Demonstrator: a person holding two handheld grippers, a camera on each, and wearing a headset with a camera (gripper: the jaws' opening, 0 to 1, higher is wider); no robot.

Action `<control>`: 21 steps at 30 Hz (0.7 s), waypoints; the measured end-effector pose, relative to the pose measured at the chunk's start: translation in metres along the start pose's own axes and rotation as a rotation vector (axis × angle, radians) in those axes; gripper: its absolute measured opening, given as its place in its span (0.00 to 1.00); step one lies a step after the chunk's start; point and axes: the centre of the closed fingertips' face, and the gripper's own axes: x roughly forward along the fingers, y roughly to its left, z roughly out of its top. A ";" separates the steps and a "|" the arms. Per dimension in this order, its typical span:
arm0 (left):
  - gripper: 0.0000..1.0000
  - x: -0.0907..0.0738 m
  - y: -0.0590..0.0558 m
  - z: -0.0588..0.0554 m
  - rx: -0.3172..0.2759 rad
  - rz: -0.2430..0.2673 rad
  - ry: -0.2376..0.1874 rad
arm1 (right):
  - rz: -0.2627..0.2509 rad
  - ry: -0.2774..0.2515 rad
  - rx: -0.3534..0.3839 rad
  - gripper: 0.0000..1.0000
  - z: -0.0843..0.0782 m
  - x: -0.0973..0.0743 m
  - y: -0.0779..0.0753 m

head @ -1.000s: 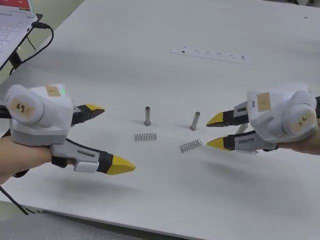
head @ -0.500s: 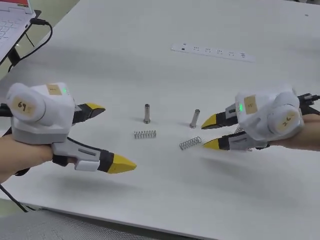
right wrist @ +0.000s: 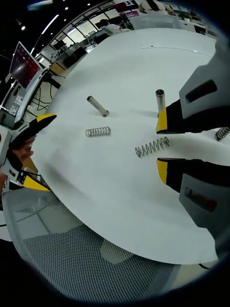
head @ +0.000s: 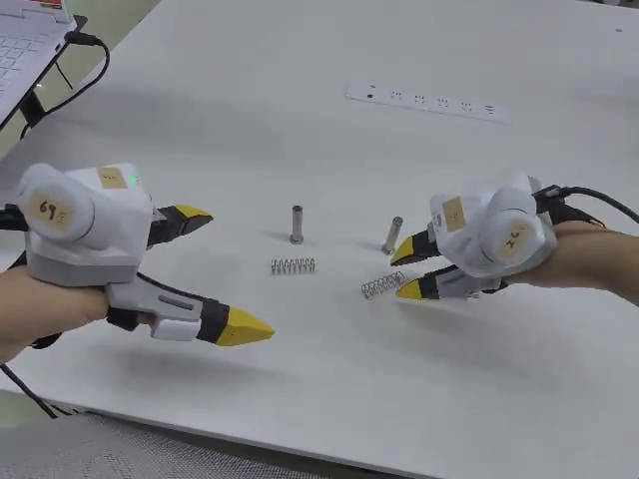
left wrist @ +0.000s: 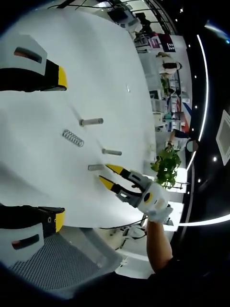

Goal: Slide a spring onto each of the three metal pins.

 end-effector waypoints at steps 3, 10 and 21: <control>0.98 0.000 0.000 0.001 -0.001 0.001 -0.003 | 0.012 0.007 0.013 0.17 0.000 0.004 -0.002; 0.98 -0.002 0.002 0.001 -0.003 0.003 -0.004 | 0.036 0.026 0.038 0.11 -0.004 0.008 -0.001; 0.98 -0.001 0.001 0.000 -0.006 0.001 -0.004 | 0.062 0.050 0.074 0.09 -0.011 0.012 0.005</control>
